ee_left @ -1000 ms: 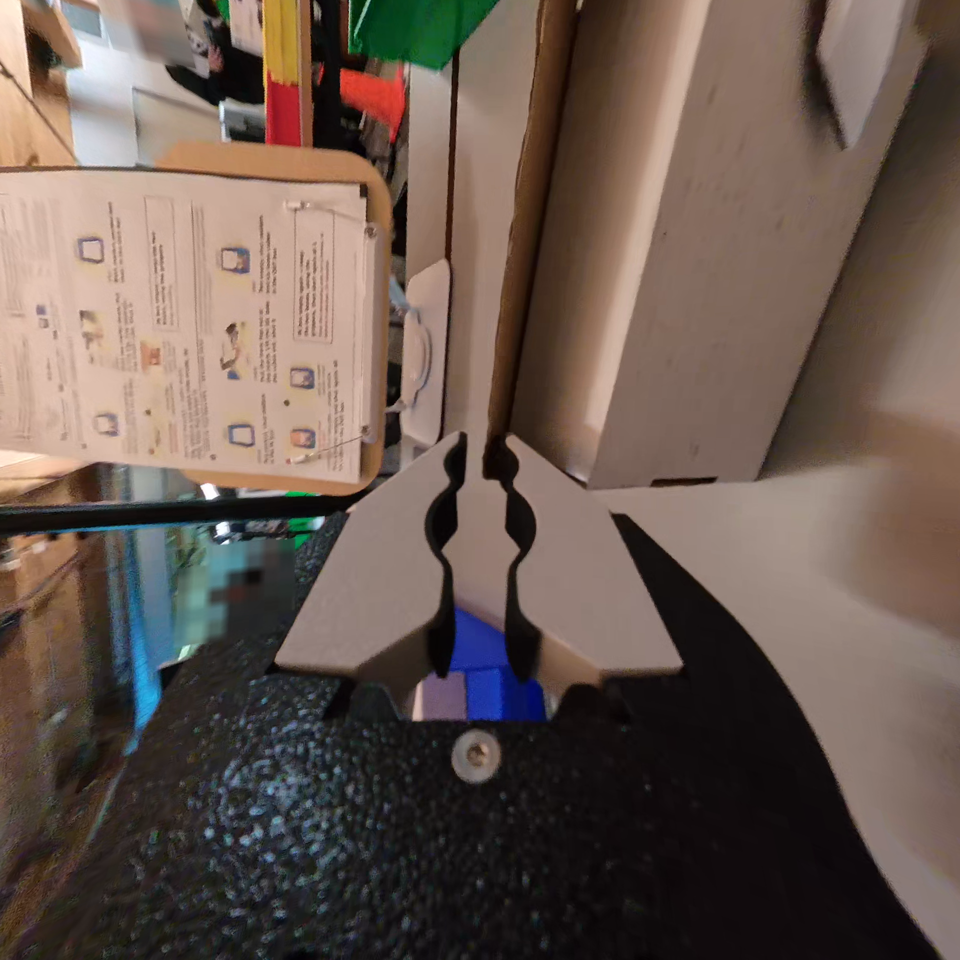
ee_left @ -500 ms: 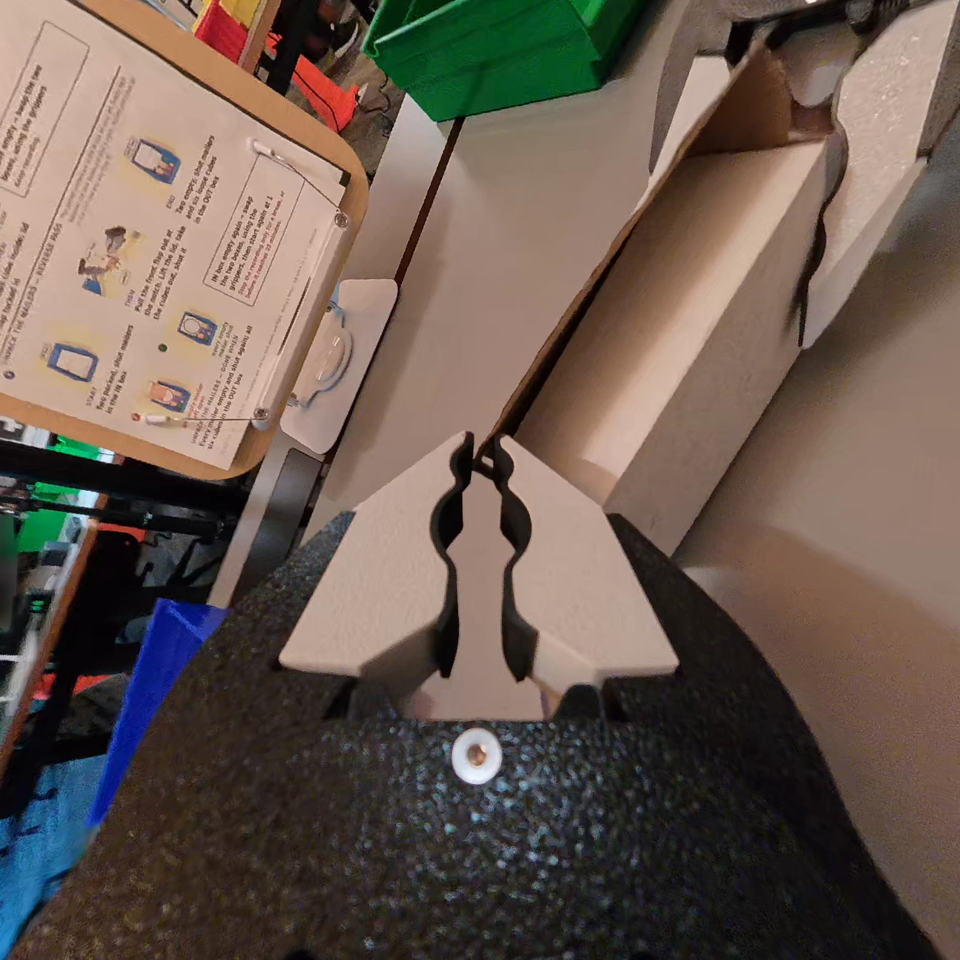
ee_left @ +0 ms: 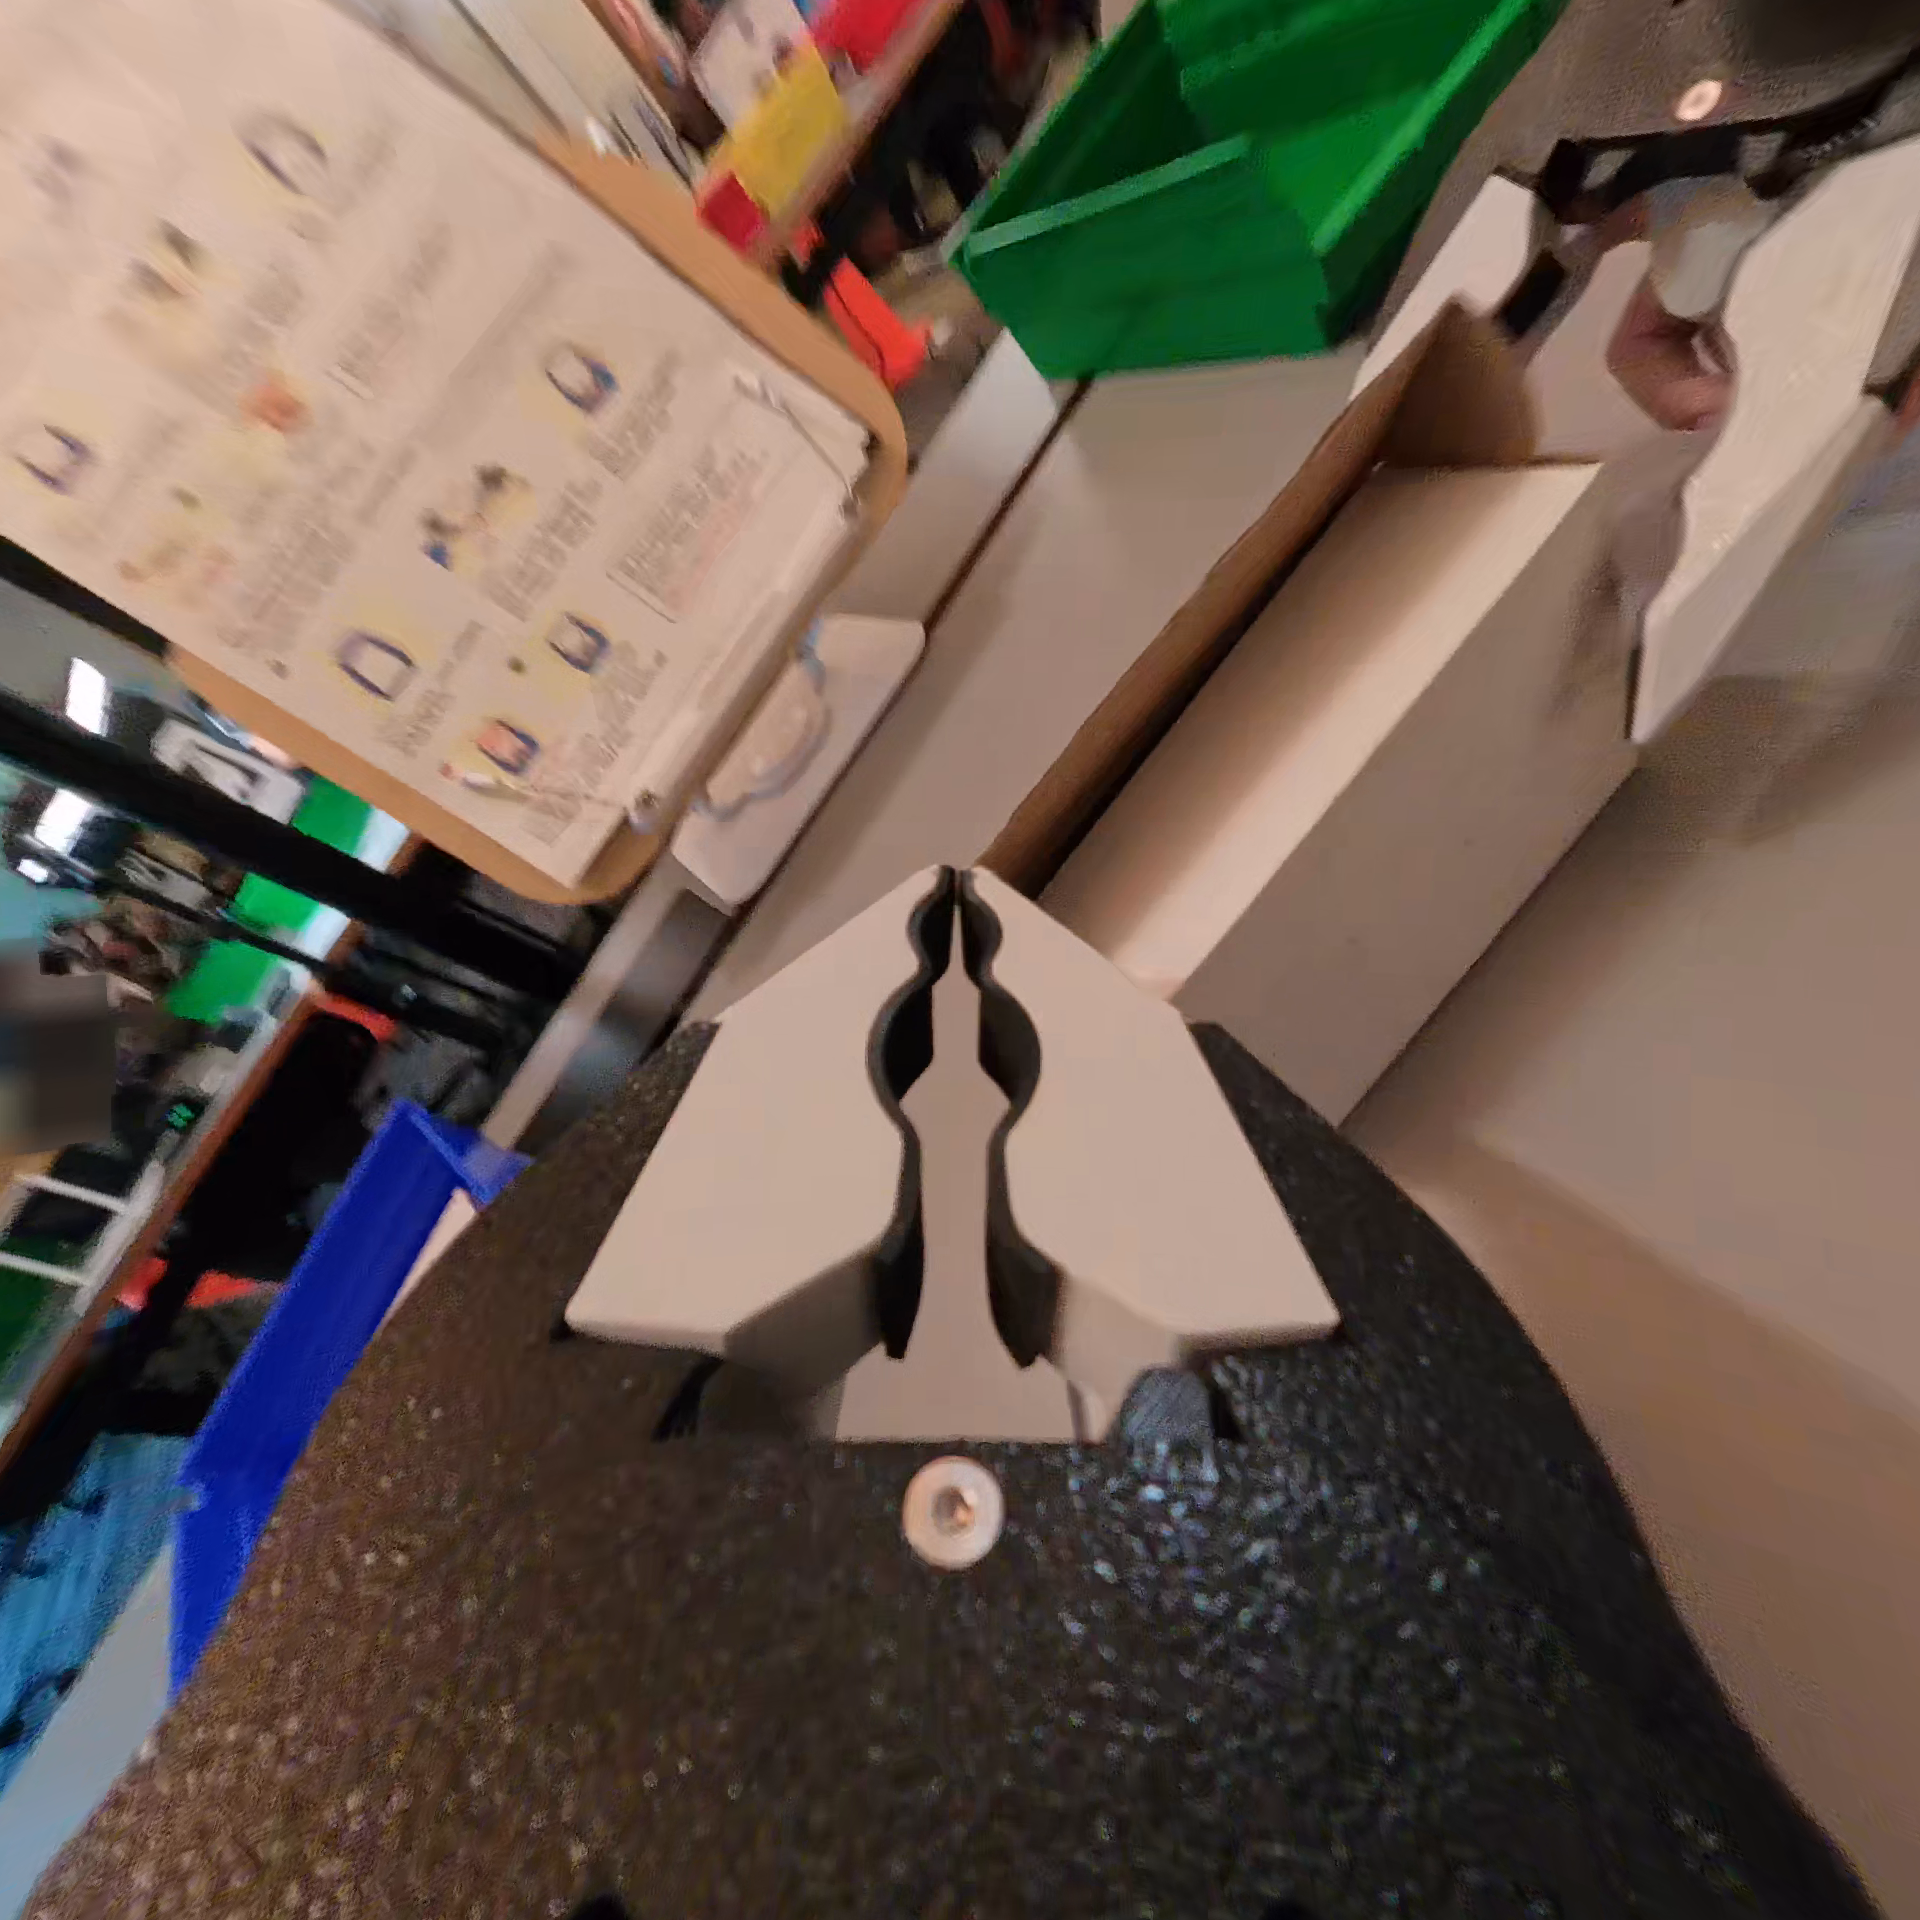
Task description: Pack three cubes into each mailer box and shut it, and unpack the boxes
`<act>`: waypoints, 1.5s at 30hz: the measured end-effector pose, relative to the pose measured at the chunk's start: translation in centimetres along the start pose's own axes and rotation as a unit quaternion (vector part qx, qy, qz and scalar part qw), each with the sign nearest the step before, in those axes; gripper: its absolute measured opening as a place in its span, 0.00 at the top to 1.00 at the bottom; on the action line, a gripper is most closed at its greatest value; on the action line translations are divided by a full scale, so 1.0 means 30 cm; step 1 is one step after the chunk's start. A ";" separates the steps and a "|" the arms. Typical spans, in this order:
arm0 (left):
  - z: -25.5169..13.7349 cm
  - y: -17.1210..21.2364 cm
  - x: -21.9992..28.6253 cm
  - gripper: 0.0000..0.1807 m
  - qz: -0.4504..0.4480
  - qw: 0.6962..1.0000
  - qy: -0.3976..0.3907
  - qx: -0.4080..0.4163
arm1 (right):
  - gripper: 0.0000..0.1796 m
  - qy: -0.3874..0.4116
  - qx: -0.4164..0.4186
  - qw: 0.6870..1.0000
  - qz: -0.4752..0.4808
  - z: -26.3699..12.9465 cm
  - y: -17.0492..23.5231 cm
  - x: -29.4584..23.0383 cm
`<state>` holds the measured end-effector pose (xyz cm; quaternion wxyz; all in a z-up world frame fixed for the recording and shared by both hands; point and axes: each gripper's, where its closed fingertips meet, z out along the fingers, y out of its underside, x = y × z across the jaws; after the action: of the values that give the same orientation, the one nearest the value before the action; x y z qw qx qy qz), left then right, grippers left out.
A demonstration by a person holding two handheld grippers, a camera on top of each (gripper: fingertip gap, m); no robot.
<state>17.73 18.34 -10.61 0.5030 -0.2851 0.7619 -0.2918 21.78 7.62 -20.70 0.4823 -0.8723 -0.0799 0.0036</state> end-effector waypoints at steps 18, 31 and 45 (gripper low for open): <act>0.099 -0.036 0.225 1.00 0.261 0.965 -0.017 -0.027 | 0.99 0.153 0.018 0.974 -0.164 -0.135 -0.296 0.064; -0.032 0.091 0.475 1.00 0.288 0.956 0.030 -0.041 | 1.00 0.115 0.062 0.982 -0.138 -0.190 -0.402 0.082; 0.080 0.066 0.386 1.00 0.160 0.985 -0.048 -0.032 | 1.00 0.108 0.067 0.983 -0.130 -0.151 -0.434 0.190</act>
<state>15.84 10.86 -19.80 0.5699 -0.1893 0.7816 -0.1686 26.01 11.41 -6.91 0.5417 -0.8157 -0.1394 -0.1476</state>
